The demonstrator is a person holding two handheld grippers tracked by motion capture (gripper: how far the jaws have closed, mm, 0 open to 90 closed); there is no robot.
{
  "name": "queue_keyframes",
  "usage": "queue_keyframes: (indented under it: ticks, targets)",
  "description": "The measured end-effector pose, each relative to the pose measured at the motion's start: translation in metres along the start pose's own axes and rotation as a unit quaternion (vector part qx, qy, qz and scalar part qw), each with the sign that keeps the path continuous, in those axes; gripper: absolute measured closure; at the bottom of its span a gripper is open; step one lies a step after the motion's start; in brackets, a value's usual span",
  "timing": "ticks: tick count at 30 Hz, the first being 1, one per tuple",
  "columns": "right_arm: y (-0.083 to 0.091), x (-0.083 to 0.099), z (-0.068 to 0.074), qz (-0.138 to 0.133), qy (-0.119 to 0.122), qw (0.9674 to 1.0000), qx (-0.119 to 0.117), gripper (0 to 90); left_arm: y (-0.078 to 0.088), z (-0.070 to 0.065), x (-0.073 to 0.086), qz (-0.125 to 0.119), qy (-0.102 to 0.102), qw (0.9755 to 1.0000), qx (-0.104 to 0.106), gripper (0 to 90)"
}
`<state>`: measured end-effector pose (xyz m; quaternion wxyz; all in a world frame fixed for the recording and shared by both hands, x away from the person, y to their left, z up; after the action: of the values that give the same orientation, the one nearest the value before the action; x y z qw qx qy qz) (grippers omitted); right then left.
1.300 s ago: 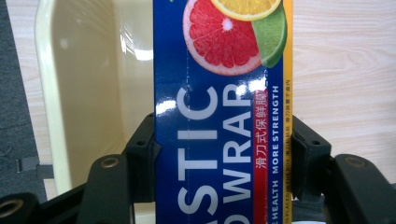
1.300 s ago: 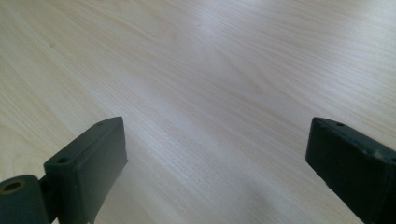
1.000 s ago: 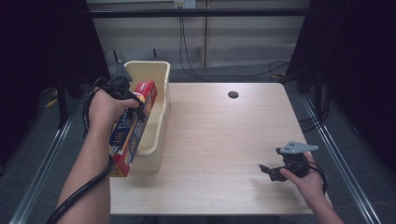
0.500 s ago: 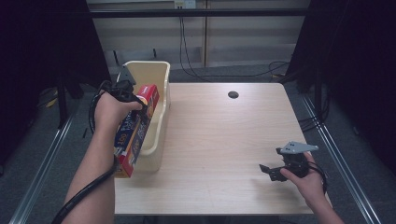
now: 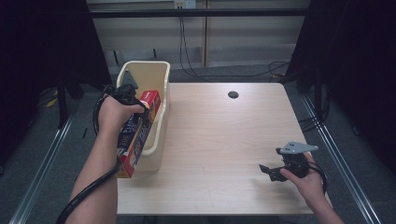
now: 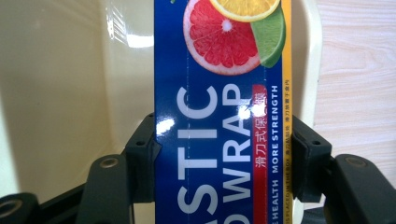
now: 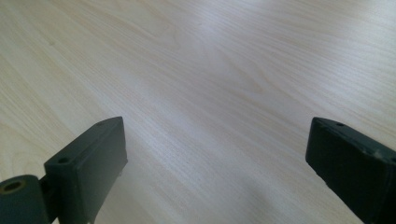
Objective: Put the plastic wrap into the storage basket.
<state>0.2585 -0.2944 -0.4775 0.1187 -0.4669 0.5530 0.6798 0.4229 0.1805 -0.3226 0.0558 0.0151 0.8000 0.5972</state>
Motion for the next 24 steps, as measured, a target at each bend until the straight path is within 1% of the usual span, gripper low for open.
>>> queue_keyframes:
  ticks: [1,2,4,6,7,10,13,14,15,16,17,20,21,23,24]
  targets:
    - [0.0,0.0,0.0002,0.001,0.0,1.0,-0.001,5.1,-0.0009,-0.0001,-0.0002,-0.003,0.002,1.0,-0.002,40.3]
    - [0.0,0.0,0.0004,0.001,0.0,1.0,-0.002,5.1,-0.0005,0.0007,-0.0006,0.002,0.0,1.0,0.0,40.3]
    - [0.0001,0.0,0.0008,0.001,0.0,1.0,-0.001,5.1,-0.0017,0.001,-0.0009,0.0,0.005,1.0,-0.002,40.2]
    - [0.0004,-0.0002,0.0004,0.0,0.001,1.0,-0.002,5.1,-0.0026,0.0009,-0.001,0.0,0.006,1.0,0.0,40.2]
    - [0.0004,-0.0001,0.0003,0.0,0.001,1.0,-0.001,5.2,-0.0025,0.0011,-0.0012,0.003,0.002,1.0,-0.003,40.2]
    - [0.0,0.0,0.0004,0.001,0.0,1.0,-0.002,5.1,-0.0038,-0.0003,-0.0014,0.001,0.007,1.0,-0.006,40.2]
    - [-0.0005,-0.0001,0.0006,-0.001,0.005,1.0,0.0,5.1,-0.0048,-0.0003,-0.0022,0.003,0.009,0.9999,-0.005,40.1]
    - [-0.0004,-0.0001,0.0006,0.0,0.004,1.0,0.001,5.1,-0.0047,0.0004,-0.0025,0.006,0.004,1.0,-0.006,40.1]
    - [-0.0003,-0.0001,0.0006,0.0,0.004,1.0,0.001,5.2,-0.0059,0.0,-0.0026,0.001,0.007,0.9999,-0.01,40.1]
    - [-0.0003,-0.0001,0.0004,0.001,0.004,1.0,-0.001,5.2,-0.0059,0.0,-0.0028,0.004,0.008,0.9999,-0.008,40.1]
    - [-0.0006,0.0001,0.0004,0.0,0.004,1.0,0.0,5.2,-0.0059,0.0001,-0.003,0.008,0.005,0.9999,-0.007,40.1]
    - [-0.0005,0.0002,0.0004,0.0,0.003,1.0,-0.001,5.1,-0.0077,-0.0009,-0.0034,0.003,0.008,0.9999,-0.01,40.1]
    - [-0.0004,0.0002,0.0005,0.001,0.002,1.0,0.0,5.1,-0.0074,-0.0006,-0.0038,0.007,0.008,0.9999,-0.008,40.0]
    - [-0.0009,0.0002,0.0003,0.0,0.005,1.0,-0.003,5.2,-0.0081,-0.0006,-0.0039,0.006,0.01,0.9999,-0.009,40.0]
    - [-0.0005,0.0002,0.0006,0.001,0.002,1.0,0.0,5.1,-0.008,-0.0001,-0.004,0.008,0.008,0.9999,-0.009,40.0]
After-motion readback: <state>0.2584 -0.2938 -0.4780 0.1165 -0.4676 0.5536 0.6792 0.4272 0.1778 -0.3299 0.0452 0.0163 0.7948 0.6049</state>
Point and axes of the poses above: each handheld gripper's, and its own axes: y roughly backward along the jaws, x roughly out of its underside, z roughly to its left, the point moved 1 cm from there along -y, roughly forward along the jaws, and after that the axes turned 5 degrees about x, right-handed, at the moved point
